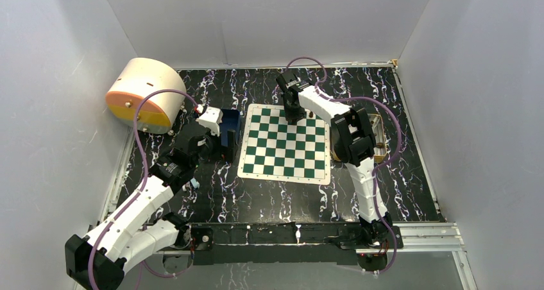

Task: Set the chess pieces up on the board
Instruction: Place the chess piece on the chessboard.

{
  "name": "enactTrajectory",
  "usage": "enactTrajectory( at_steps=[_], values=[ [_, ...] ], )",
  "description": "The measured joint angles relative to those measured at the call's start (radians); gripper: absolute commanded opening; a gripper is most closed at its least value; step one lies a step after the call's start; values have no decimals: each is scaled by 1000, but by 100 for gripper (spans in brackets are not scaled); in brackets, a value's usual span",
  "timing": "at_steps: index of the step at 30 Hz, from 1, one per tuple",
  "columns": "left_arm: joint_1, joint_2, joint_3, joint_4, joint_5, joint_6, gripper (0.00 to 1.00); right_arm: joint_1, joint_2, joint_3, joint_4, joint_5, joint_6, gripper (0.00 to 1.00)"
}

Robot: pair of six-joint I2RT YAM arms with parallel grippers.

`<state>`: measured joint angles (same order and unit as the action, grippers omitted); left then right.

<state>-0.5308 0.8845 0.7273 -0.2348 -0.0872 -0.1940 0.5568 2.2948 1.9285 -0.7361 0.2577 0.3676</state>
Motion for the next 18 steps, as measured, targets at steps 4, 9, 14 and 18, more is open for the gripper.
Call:
enactTrajectory(
  at_steps=[4, 9, 14, 18],
  values=[
    [0, 0, 0, 0, 0, 0, 94, 0, 1, 0, -1, 0, 0, 37],
    [0, 0, 0, 0, 0, 0, 94, 0, 1, 7, -6, 0, -1, 40],
    [0, 0, 0, 0, 0, 0, 94, 0, -11, 10, -20, -3, -3, 43],
    [0, 0, 0, 0, 0, 0, 94, 0, -84, -43, -20, -6, -8, 44]
  ],
)
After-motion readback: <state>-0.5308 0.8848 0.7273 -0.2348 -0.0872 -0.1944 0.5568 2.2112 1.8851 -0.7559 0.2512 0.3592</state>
